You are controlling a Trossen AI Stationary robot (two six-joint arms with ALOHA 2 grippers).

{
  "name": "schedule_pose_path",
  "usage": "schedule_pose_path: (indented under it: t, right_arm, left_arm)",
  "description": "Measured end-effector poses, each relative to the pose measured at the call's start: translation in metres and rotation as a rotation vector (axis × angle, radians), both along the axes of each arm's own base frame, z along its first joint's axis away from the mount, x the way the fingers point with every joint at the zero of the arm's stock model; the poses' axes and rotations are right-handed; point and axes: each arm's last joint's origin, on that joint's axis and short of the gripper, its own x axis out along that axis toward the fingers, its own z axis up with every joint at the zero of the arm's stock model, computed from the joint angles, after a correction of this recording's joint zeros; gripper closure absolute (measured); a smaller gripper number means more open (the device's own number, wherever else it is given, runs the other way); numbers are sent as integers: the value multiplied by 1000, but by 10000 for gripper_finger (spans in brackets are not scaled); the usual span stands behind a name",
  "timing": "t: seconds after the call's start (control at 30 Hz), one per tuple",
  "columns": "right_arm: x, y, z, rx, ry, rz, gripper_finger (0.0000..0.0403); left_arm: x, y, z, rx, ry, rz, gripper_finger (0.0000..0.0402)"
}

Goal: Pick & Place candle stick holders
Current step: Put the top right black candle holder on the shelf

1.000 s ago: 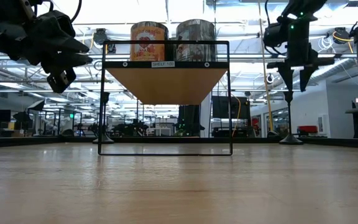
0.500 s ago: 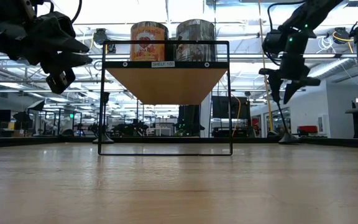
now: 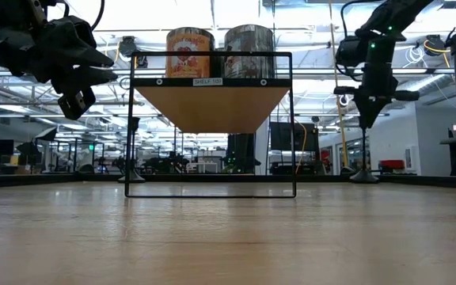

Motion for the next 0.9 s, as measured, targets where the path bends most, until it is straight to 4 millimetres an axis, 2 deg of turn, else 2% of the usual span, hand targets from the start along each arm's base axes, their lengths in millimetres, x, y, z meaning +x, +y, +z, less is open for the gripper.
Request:
schedule_pose_path:
  t: [0.27,0.47,0.7,0.9]
  right_arm:
    - [-2,3,-1,33,40,46,387]
    - [-4,7,9,-23,41,115,388]
    - [-6,25,27,-111,51,231,389]
    - [0,43,42,-183,34,345,390]
  left_arm:
    - [0,0,0,0,-1,1,309]
    - [0,0,0,0,-3,1,309]
    - [0,0,1,-1,-12,1,309]
    - [0,0,1,-4,-15,2,309]
